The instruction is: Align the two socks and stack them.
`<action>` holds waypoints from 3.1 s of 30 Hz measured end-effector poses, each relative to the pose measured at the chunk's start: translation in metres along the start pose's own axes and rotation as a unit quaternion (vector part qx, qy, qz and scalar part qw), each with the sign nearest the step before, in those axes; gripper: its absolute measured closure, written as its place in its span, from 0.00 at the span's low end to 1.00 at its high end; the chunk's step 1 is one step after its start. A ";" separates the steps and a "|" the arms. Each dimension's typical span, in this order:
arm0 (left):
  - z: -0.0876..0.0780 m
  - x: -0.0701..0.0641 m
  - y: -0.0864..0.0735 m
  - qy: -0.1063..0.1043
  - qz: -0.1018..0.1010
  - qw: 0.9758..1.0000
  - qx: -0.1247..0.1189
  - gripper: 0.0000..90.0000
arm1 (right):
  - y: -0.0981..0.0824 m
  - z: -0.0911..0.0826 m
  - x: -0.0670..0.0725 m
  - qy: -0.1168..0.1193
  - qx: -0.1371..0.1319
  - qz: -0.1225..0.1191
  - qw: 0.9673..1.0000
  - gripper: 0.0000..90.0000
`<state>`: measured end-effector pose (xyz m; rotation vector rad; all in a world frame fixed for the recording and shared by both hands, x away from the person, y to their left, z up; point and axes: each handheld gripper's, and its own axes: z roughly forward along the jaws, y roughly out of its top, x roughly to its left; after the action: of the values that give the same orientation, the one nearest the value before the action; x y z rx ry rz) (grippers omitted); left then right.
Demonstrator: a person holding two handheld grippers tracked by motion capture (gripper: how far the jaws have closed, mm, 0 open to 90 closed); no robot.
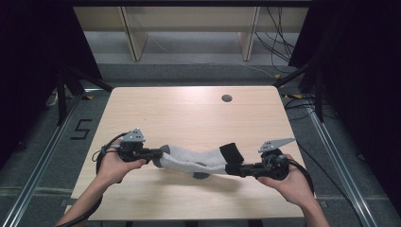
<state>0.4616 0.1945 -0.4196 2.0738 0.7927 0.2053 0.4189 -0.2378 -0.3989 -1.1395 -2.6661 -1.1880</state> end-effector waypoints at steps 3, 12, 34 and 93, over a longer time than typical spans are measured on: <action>0.005 0.006 0.002 0.011 -0.005 1.000 0.001 0.93 | 0.004 0.003 -0.007 -0.005 -0.001 0.009 1.000 0.90; 0.032 0.025 0.009 0.060 -0.012 0.998 0.017 0.93 | 0.026 0.024 -0.032 -0.056 -0.001 0.040 0.998 0.90; 0.081 0.052 0.008 0.133 -0.015 0.989 0.067 0.81 | 0.046 0.072 -0.066 -0.176 -0.009 0.090 0.980 0.78; 0.024 0.009 -0.005 0.086 0.000 0.995 0.048 0.92 | 0.030 0.052 -0.048 -0.147 -0.019 0.142 0.979 0.94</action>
<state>0.4758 0.1858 -0.4392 2.1685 0.9220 0.3566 0.4871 -0.2205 -0.4307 -1.7575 -2.5542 -1.0982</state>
